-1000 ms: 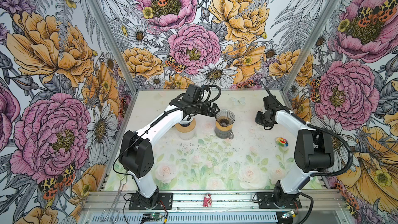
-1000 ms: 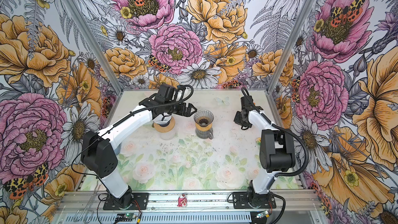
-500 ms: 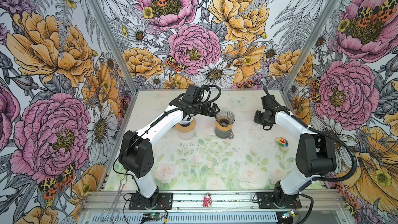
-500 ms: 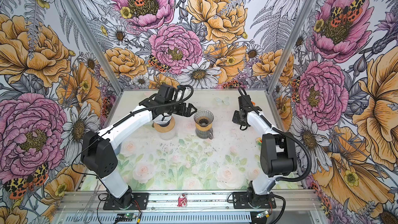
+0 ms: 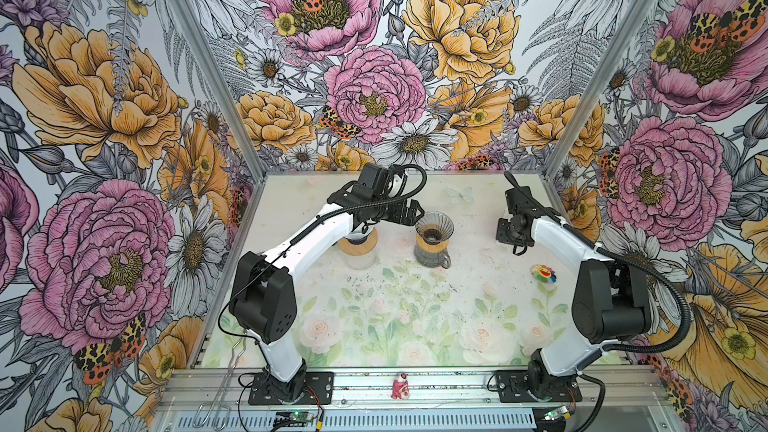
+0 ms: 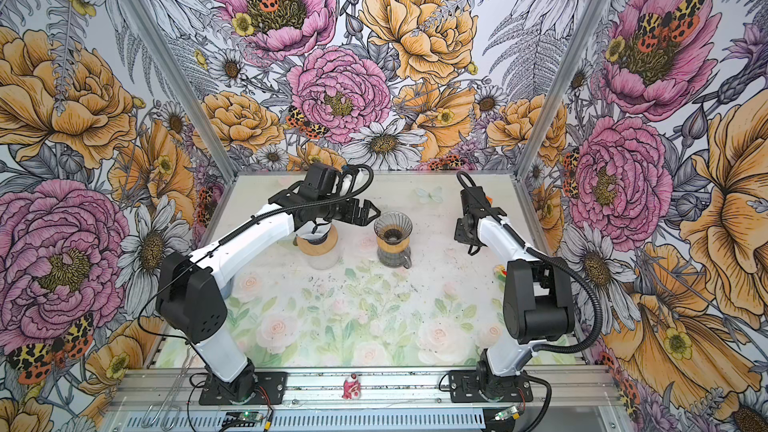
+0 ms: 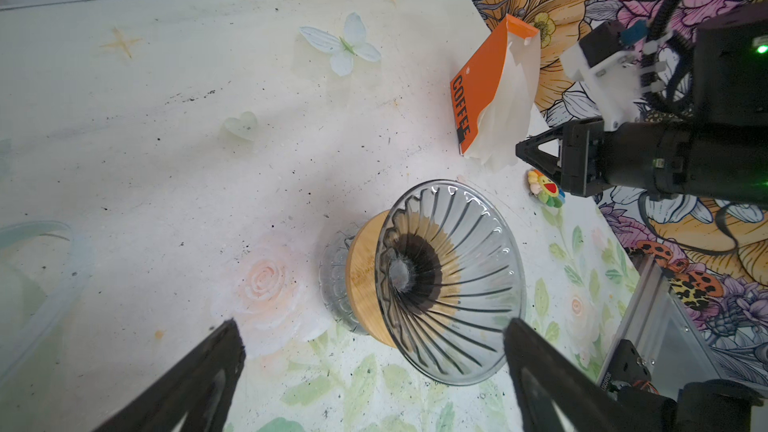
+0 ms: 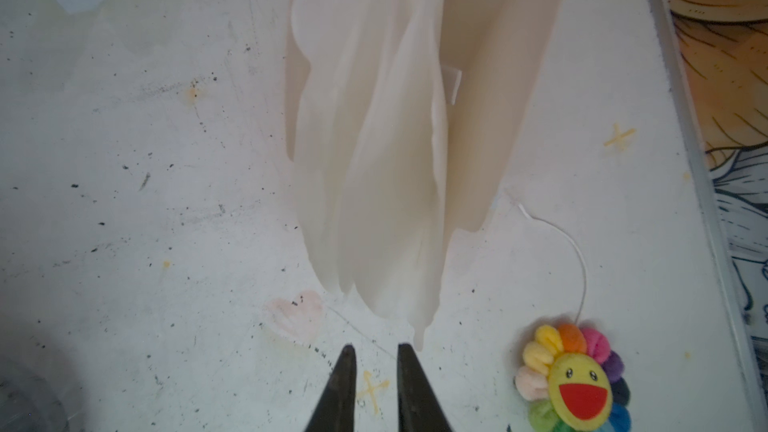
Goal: Place the coffee filter in the dripper
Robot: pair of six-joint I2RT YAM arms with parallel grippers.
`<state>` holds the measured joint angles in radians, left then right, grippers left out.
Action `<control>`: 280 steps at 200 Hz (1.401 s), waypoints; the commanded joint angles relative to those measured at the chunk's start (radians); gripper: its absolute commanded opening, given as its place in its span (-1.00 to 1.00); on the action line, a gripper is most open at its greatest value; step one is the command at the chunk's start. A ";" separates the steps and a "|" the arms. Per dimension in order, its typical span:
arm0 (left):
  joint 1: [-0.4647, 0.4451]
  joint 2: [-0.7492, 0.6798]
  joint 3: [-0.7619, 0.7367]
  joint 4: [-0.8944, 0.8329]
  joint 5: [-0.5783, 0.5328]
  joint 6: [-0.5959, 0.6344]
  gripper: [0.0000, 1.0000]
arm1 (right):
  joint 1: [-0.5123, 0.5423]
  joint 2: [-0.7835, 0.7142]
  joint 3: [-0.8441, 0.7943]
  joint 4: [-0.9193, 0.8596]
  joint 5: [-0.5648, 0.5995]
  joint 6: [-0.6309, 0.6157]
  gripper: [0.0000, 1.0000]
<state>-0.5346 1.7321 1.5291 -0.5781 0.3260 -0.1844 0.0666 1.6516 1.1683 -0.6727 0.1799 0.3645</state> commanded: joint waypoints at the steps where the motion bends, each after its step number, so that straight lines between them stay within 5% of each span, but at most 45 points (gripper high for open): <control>1: -0.007 -0.019 -0.003 0.027 0.019 -0.002 0.97 | 0.005 0.029 0.002 0.023 0.039 -0.034 -0.55; 155: -0.005 -0.019 -0.007 0.027 0.015 -0.005 0.98 | 0.007 0.176 0.067 0.060 0.134 -0.052 -0.55; 234: -0.004 -0.022 -0.011 0.027 0.013 -0.006 0.98 | 0.045 0.093 0.018 0.064 0.073 -0.065 -0.37; 280: -0.005 -0.021 -0.010 0.026 0.020 -0.004 0.97 | 0.043 0.112 0.005 0.059 0.147 -0.048 -0.36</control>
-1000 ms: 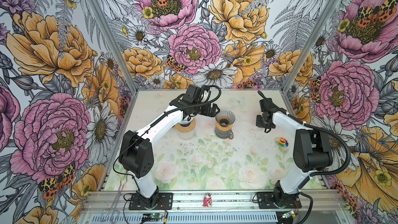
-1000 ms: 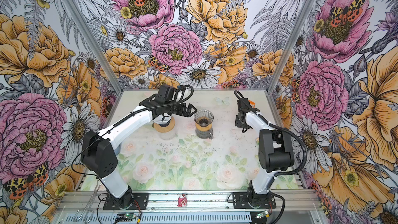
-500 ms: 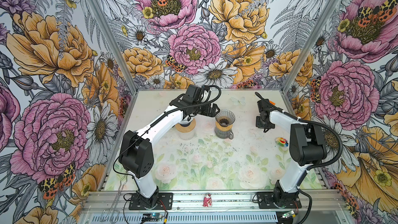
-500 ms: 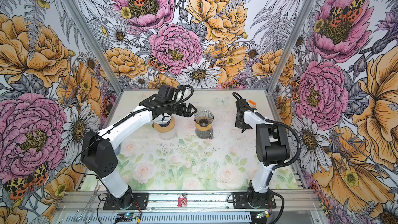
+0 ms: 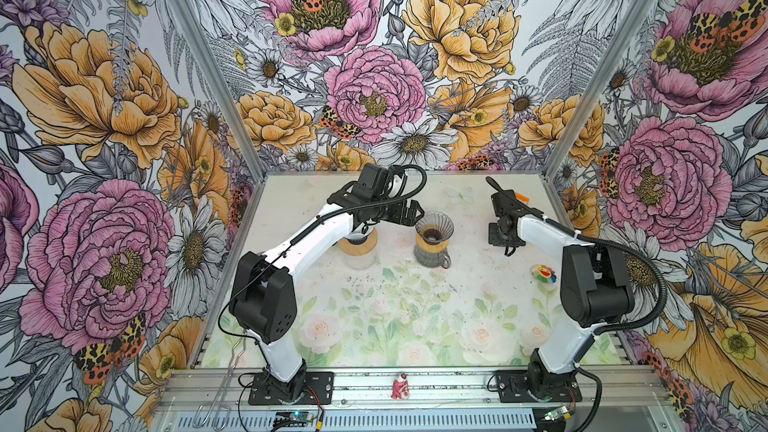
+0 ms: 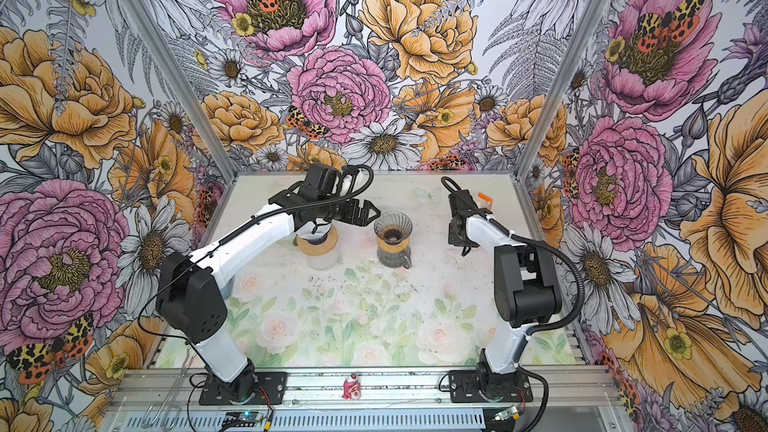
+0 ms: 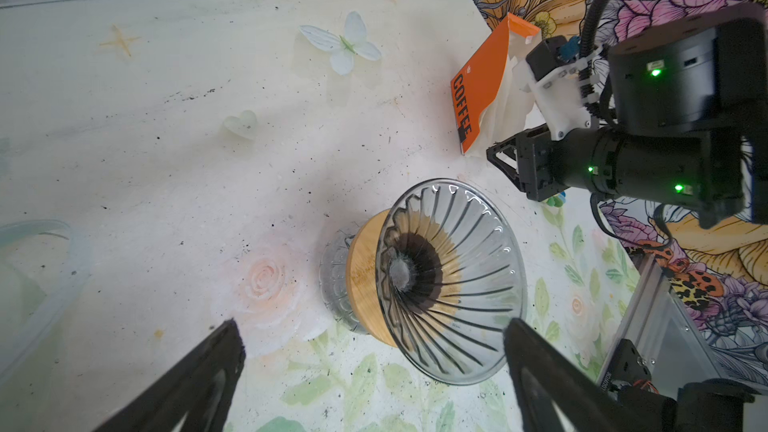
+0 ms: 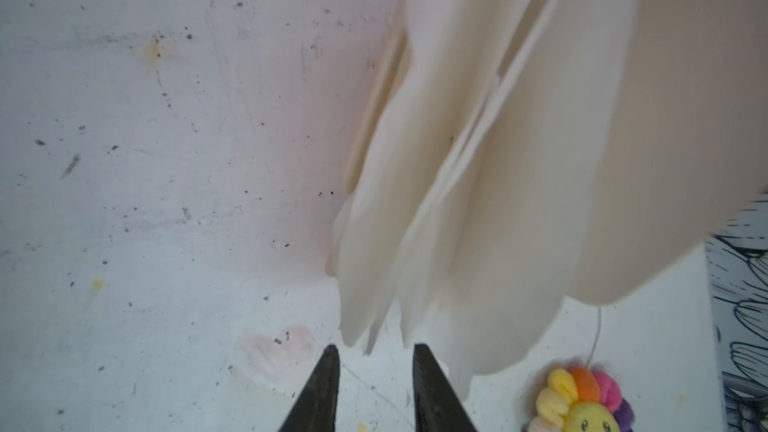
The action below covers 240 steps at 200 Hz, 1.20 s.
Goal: Place the coffee filter in the dripper
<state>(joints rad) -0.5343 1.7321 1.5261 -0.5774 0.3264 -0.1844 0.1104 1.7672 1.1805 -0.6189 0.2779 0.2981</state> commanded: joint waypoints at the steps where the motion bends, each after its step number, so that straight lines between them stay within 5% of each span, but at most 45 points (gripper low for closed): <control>1: -0.006 -0.021 -0.007 0.026 0.019 -0.004 0.97 | -0.002 -0.003 -0.006 0.005 0.050 0.019 -0.36; 86: -0.006 -0.031 -0.015 0.025 0.008 -0.007 0.98 | -0.023 0.052 0.030 0.004 0.070 0.004 -0.44; 186: -0.009 -0.025 -0.010 0.026 0.013 -0.007 0.98 | -0.019 -0.089 -0.010 0.007 -0.149 0.001 -0.37; 240: -0.008 -0.026 -0.027 0.039 0.025 -0.004 0.98 | -0.017 -0.136 -0.082 0.032 -0.100 0.079 -0.40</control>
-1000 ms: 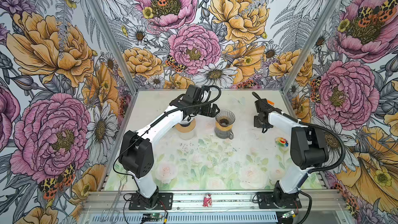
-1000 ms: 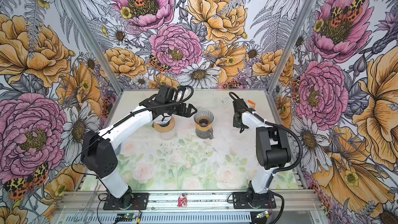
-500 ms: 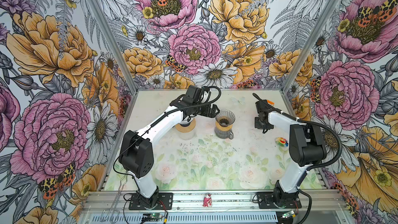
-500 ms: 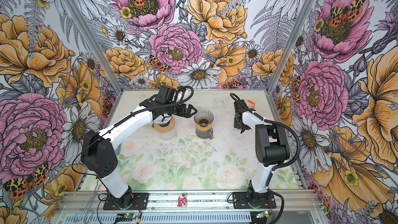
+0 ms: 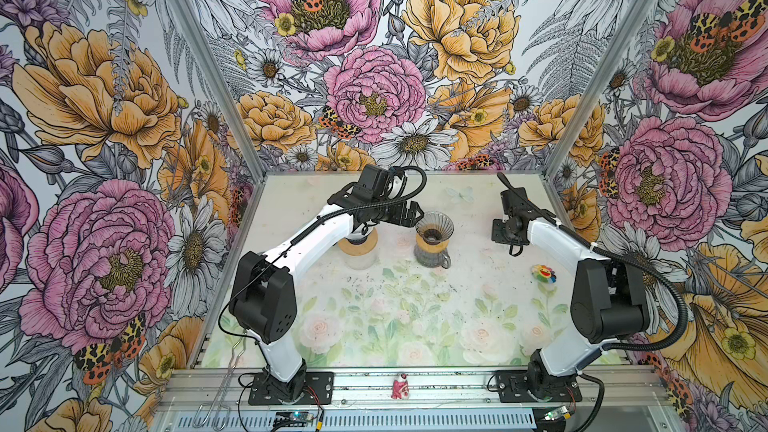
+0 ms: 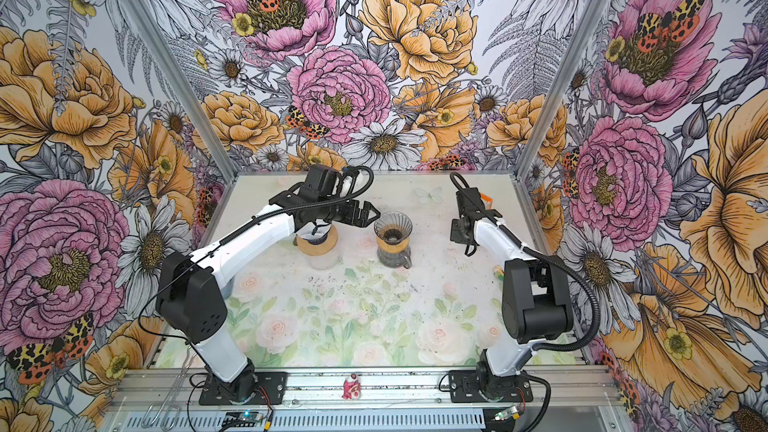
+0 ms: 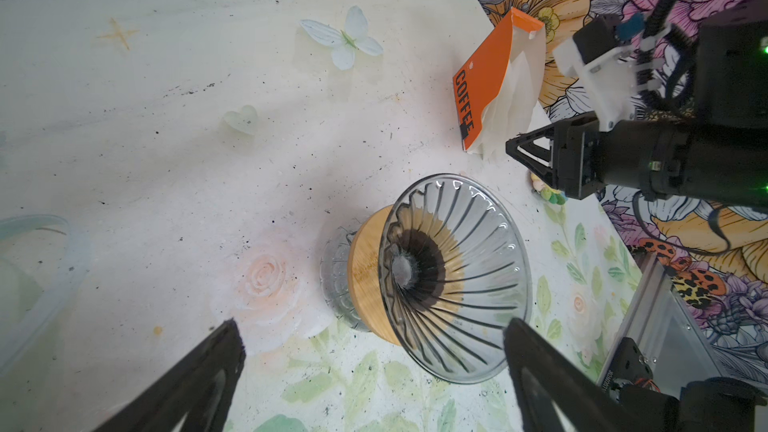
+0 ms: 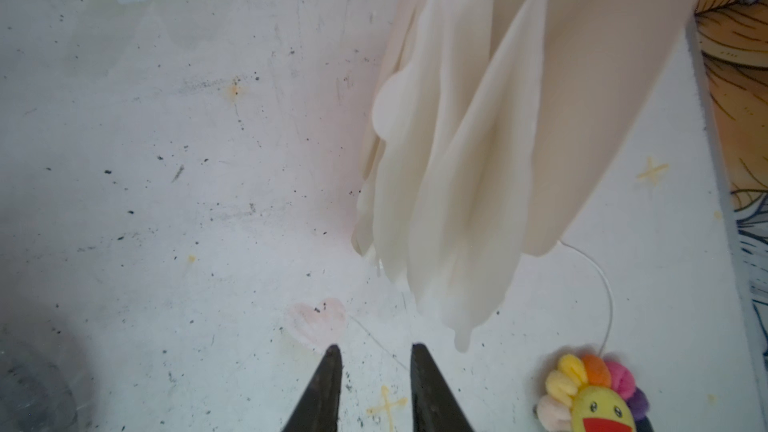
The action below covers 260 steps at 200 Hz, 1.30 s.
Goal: Place the coffee filter in the dripper
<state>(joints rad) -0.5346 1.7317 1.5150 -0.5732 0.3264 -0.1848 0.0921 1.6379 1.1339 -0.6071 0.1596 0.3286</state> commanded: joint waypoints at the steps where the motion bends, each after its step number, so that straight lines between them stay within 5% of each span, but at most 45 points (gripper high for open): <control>1: -0.006 -0.026 -0.016 0.033 0.026 -0.003 0.97 | 0.001 -0.006 -0.036 0.021 0.018 0.049 -0.41; 206: -0.002 -0.016 -0.006 0.034 0.032 -0.007 0.98 | -0.002 0.192 0.065 0.062 0.151 0.046 -0.46; 260: -0.001 -0.011 -0.005 0.033 0.033 -0.012 0.97 | -0.004 0.200 0.082 0.061 0.195 0.044 -0.64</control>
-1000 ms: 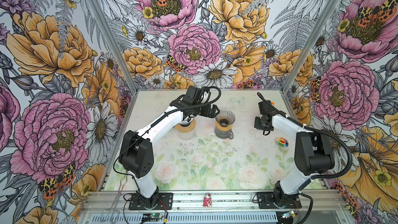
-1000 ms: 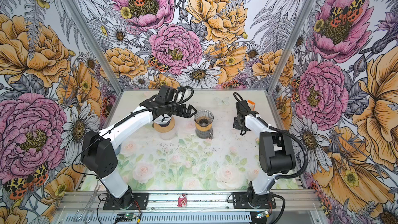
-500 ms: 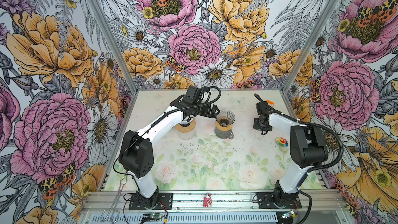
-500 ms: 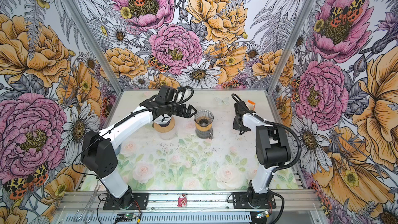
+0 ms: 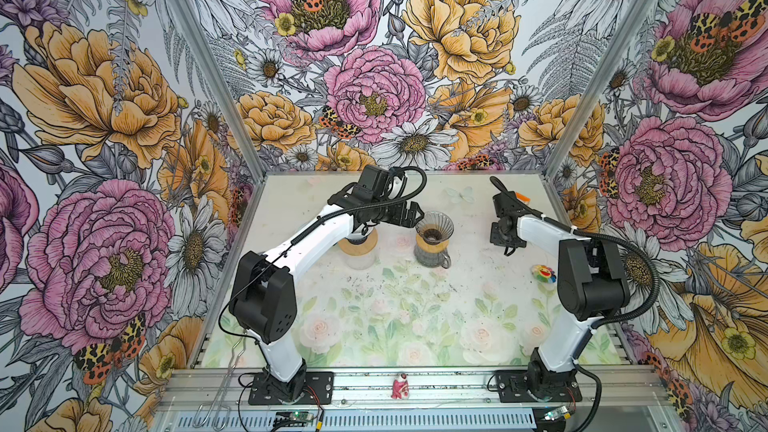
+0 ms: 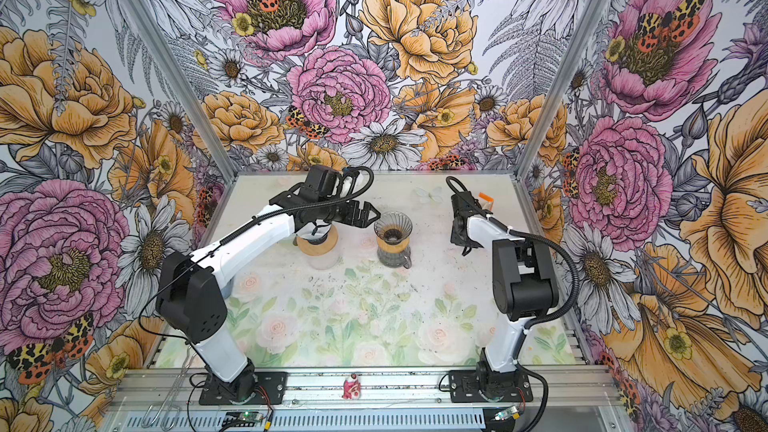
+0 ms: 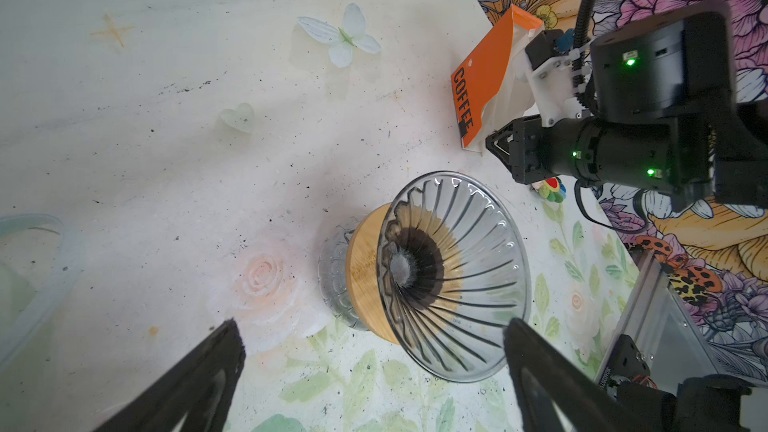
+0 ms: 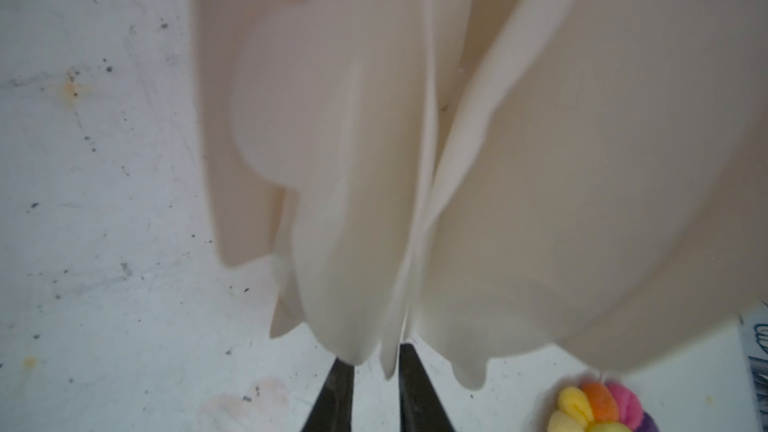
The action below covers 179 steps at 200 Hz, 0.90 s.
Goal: Place the coffee filter in the dripper
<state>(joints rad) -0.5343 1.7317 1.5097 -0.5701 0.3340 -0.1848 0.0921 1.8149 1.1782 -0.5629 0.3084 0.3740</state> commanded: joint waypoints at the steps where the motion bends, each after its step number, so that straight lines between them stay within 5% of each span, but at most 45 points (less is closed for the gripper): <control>1: -0.002 -0.011 0.001 0.030 0.026 -0.012 0.98 | -0.003 0.023 0.038 0.017 0.046 -0.001 -0.65; 55: -0.001 -0.021 -0.006 0.031 0.020 -0.012 0.97 | -0.003 0.004 0.025 0.017 0.031 0.009 -1.00; 179: -0.005 -0.017 -0.006 0.031 0.030 -0.012 0.97 | 0.000 -0.154 -0.084 -0.054 -0.130 0.062 -1.00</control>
<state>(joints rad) -0.5343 1.7317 1.5097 -0.5701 0.3347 -0.1848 0.0921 1.6981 1.1210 -0.5941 0.2077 0.4046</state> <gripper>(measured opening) 0.987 0.049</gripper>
